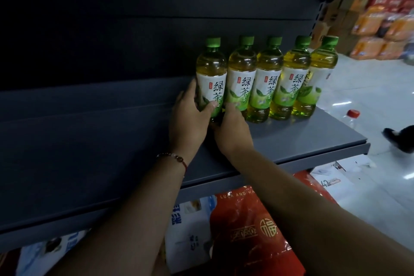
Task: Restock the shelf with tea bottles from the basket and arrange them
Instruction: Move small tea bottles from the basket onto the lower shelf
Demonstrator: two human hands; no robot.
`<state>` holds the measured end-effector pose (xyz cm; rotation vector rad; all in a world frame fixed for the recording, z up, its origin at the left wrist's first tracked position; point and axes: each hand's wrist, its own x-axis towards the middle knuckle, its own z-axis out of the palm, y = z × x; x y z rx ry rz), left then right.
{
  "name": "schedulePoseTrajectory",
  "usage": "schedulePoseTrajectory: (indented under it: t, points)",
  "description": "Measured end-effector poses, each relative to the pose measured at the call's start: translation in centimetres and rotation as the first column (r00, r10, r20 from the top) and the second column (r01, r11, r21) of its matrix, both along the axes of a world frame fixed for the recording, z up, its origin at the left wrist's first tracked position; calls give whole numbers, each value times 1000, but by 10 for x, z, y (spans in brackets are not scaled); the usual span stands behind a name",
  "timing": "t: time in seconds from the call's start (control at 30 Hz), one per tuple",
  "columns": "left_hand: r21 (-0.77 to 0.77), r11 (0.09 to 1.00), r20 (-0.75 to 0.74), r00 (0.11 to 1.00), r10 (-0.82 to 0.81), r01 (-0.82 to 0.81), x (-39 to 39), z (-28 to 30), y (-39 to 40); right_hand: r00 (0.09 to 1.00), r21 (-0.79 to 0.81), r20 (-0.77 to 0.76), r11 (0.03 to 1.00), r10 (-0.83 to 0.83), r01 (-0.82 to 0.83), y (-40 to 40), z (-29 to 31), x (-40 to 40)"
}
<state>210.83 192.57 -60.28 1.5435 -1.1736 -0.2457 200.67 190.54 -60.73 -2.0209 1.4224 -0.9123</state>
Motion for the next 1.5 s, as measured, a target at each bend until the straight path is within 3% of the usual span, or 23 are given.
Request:
schedulePoseTrajectory:
  t: [0.13,0.33,0.47,0.6,0.7,0.83,1.0,1.23,1.5]
  points:
    - [42,999,80,997,5,-9,-2,-1,9,995,-8,-62,996,83,-84,4,6,-16]
    - [159,986,330,944,-15,-40,-24,8,43,936,-75,-314,978,160,-192,27,21,-61]
    - [186,978,439,883,-165,91,-60,13,68,865,-128,-490,973,105,-191,46,28,-109]
    - [350,918,505,788,-352,186,-103,10,81,780,-106,-625,987,28,-119,72,30,-170]
    - [441,853,509,705,-493,278,-148,10,92,753,-79,-657,997,-43,-12,99,24,-228]
    - [442,812,575,575,-582,380,-218,10,105,717,-26,-683,986,-140,167,137,12,-311]
    - [500,681,554,407,-726,535,-318,-1,123,667,54,-696,906,-267,419,186,-13,-411]
    - [705,469,553,3,-833,532,-451,-22,158,605,147,-700,752,-380,642,250,-73,-523]
    - [764,364,500,-134,-855,533,-530,-86,174,612,302,-676,603,-411,739,275,-167,-591]
